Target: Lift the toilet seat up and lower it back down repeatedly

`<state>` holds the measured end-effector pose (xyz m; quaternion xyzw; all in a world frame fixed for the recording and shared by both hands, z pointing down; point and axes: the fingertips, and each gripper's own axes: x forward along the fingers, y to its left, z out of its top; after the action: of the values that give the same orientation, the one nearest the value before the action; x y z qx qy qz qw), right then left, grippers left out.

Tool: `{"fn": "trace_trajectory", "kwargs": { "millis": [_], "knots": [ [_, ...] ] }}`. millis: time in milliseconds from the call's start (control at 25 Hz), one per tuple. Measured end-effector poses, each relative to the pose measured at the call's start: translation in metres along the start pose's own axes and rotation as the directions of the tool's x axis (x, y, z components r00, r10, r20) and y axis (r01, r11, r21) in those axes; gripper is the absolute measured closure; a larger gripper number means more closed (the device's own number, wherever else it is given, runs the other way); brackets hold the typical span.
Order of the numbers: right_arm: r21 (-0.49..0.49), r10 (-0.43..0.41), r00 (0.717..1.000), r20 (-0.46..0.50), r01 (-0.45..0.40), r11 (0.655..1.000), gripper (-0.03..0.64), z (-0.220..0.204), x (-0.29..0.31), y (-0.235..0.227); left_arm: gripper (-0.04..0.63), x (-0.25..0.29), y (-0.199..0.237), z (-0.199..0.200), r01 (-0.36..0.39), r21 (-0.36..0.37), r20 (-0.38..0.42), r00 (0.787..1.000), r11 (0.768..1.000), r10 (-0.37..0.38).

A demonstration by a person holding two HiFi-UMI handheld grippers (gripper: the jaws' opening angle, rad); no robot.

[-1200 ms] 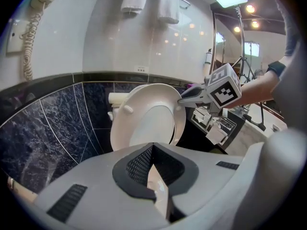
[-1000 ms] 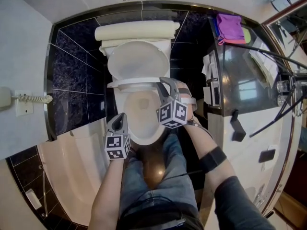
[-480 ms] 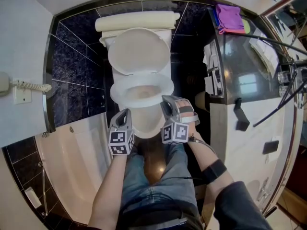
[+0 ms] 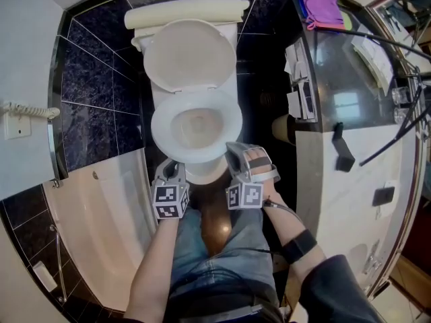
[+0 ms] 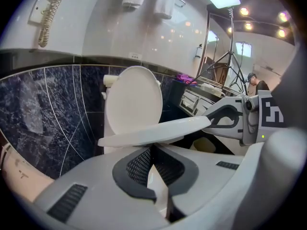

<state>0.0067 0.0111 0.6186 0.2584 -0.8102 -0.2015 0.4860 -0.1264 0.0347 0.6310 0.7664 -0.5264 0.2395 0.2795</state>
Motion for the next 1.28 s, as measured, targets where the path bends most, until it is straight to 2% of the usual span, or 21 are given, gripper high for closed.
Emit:
{"fn": "trace_trajectory", "kwargs": {
  "millis": [240, 400, 480, 680, 1000, 1160, 1280],
  "knots": [
    [-0.037, 0.038, 0.999, -0.027, -0.039, 0.999, 0.514, -0.011, -0.004, 0.039, 0.595, 0.0, -0.006, -0.039, 0.02, -0.048, -0.036, 0.999, 0.999, -0.022],
    [-0.048, 0.071, 0.997, -0.038, -0.073, 0.996, 0.522, -0.021, -0.013, 0.068, 0.595, 0.002, -0.007, -0.071, 0.025, -0.051, -0.051, 0.998, 0.998, -0.028],
    [-0.039, 0.074, 0.996, -0.043, -0.076, 0.996, 0.573, -0.028, -0.019, 0.081, 0.595, 0.004, -0.009, -0.087, 0.036, -0.05, -0.069, 0.997, 0.998, -0.039],
    [0.029, 0.07, 0.995, -0.078, -0.068, 0.997, 0.6, -0.054, -0.017, 0.105, 0.595, 0.012, -0.02, -0.132, 0.084, -0.004, -0.127, 0.988, 0.996, -0.084],
    [0.129, 0.062, 0.993, -0.096, -0.05, 0.99, 0.6, -0.076, 0.017, 0.128, 0.595, 0.039, -0.024, -0.224, 0.144, 0.074, -0.249, 0.961, 0.987, -0.121],
    [0.135, 0.075, 0.993, -0.092, -0.062, 0.989, 0.6, -0.083, 0.034, 0.142, 0.595, 0.056, -0.022, -0.261, 0.151, 0.069, -0.273, 0.954, 0.986, -0.127],
    [0.145, 0.086, 0.992, -0.094, -0.072, 0.987, 0.6, -0.089, 0.045, 0.151, 0.595, 0.057, -0.02, -0.293, 0.15, 0.053, -0.345, 0.931, 0.987, -0.123]
  ]
}}
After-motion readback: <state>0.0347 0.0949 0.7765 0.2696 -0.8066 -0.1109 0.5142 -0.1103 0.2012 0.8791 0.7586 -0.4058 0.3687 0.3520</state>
